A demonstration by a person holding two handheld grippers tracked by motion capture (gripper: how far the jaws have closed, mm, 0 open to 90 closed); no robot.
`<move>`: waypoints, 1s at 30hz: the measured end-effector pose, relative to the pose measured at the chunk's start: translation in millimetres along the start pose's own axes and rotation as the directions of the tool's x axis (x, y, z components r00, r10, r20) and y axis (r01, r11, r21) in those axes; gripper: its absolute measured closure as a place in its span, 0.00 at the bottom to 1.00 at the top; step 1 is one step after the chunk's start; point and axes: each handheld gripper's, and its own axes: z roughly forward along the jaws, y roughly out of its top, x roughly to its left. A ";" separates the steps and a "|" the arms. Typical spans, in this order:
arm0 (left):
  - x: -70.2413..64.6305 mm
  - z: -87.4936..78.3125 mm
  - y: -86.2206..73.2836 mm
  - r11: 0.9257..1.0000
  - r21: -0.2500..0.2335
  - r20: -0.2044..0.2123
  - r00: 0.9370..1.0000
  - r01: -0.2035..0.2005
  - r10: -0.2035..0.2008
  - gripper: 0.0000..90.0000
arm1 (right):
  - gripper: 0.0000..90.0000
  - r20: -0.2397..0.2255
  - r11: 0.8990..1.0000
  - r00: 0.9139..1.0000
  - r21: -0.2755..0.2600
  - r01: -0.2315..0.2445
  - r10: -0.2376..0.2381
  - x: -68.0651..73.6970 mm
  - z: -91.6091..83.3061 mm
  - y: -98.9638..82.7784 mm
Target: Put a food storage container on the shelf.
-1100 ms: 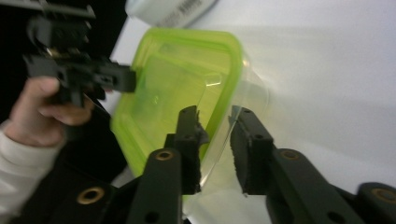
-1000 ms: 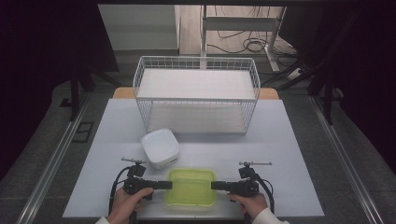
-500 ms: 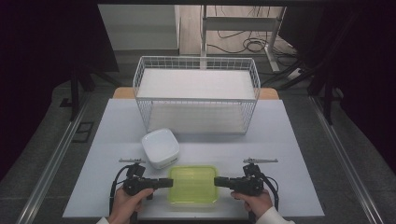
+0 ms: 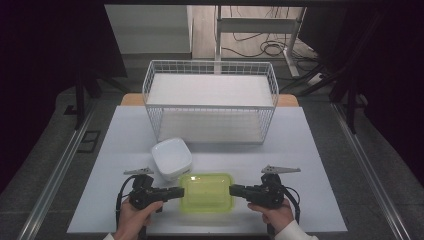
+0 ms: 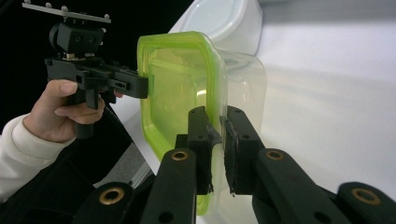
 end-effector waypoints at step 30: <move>-15.8 -9.3 37.9 0.998 -0.046 -0.005 0.999 -0.052 0.052 0.89 | 0.90 0.031 0.991 0.994 -0.069 0.111 -0.109 12.6 -13.3 34.0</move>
